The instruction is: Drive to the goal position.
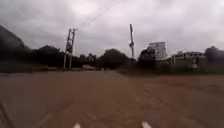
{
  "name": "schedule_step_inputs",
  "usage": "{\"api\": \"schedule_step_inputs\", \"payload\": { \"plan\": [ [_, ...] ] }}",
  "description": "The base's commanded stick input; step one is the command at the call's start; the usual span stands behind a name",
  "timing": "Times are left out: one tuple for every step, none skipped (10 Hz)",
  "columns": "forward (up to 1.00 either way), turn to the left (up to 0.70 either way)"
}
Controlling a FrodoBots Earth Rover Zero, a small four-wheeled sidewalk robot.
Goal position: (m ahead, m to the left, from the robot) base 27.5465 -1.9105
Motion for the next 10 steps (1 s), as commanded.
{"api": "schedule_step_inputs", "payload": {
  "plan": [
    [0.70, 0.00],
    [0.70, 0.00],
    [0.70, 0.00],
    [0.70, 0.00],
    [0.70, 0.00],
    [0.70, 0.00],
    [0.70, 0.00],
    [0.70, 0.00],
    [0.70, 0.00],
    [0.70, 0.00]
  ]
}}
